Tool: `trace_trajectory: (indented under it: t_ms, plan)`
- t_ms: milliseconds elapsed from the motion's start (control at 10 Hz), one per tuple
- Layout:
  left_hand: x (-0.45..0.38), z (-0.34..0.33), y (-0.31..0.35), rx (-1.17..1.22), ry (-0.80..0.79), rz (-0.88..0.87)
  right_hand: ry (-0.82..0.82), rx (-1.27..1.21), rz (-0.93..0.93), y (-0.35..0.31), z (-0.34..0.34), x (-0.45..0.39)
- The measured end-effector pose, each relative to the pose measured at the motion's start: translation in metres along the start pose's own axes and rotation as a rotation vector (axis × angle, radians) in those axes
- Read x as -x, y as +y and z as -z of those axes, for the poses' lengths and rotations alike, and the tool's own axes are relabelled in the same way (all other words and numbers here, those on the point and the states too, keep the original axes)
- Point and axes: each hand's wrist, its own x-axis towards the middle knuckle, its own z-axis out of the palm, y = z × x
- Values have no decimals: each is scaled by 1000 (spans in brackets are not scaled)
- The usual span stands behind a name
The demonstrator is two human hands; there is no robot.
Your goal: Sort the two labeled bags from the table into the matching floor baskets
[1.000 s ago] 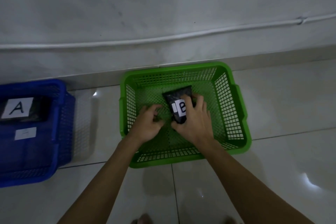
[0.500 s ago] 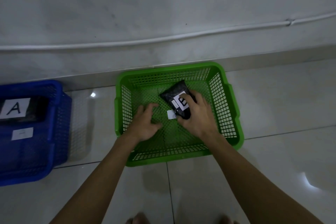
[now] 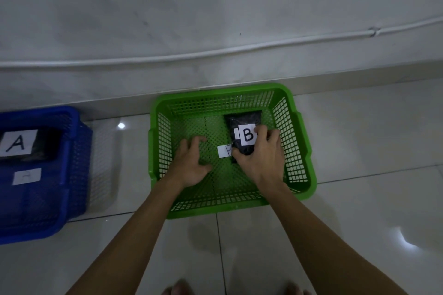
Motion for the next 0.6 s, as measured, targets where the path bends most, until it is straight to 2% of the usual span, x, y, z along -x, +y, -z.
trace_trajectory:
  t_ms: [400,600]
  plan:
    - [3,-3,-4,35,50,-50,-23,13,7,2,-2,-7]
    - [9,4,-2,45,52,-84,-75,97,82,6,12,-9]
